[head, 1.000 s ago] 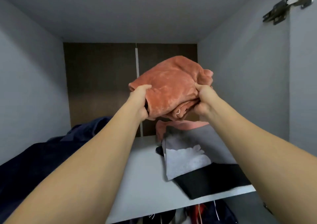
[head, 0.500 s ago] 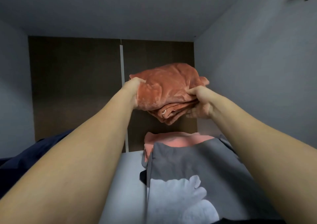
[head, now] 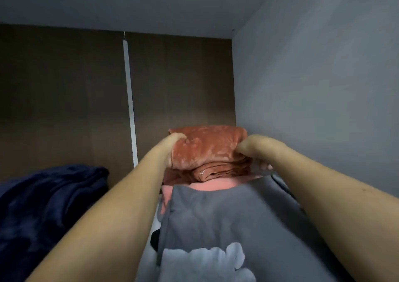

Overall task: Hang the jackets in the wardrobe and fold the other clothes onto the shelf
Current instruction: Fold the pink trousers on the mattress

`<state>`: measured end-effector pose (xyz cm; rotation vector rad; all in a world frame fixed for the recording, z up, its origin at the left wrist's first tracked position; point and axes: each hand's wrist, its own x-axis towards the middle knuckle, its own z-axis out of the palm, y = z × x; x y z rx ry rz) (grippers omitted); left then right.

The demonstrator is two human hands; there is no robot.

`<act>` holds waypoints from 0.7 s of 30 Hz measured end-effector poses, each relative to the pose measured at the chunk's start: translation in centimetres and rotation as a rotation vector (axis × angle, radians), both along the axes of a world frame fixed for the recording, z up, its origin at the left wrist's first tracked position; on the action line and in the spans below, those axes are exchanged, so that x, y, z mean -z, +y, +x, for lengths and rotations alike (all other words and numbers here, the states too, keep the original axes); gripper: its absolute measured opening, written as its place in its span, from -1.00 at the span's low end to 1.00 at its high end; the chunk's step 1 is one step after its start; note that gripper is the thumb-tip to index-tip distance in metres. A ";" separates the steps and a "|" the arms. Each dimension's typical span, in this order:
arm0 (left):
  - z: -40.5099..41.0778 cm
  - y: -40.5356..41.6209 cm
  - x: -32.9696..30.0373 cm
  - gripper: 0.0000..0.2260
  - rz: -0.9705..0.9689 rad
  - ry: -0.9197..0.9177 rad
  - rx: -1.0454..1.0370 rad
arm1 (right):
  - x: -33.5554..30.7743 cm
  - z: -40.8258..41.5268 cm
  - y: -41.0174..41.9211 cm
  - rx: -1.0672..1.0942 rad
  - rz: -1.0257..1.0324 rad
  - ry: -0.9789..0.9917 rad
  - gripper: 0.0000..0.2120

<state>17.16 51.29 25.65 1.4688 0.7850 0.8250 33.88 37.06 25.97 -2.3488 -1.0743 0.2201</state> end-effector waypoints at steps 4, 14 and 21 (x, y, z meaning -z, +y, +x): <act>1.2 0.4 -2.7 -0.74 0.290 0.107 -0.320 | -1.9 0.0 2.0 0.042 0.238 -0.502 -0.48; 4.3 2.0 -1.0 -0.50 0.770 0.909 -0.239 | 2.8 4.5 6.9 -0.352 0.119 -0.321 -0.49; 4.6 3.9 5.4 -0.40 0.573 0.855 -0.187 | 6.0 6.5 8.5 -0.291 0.091 -0.158 -0.44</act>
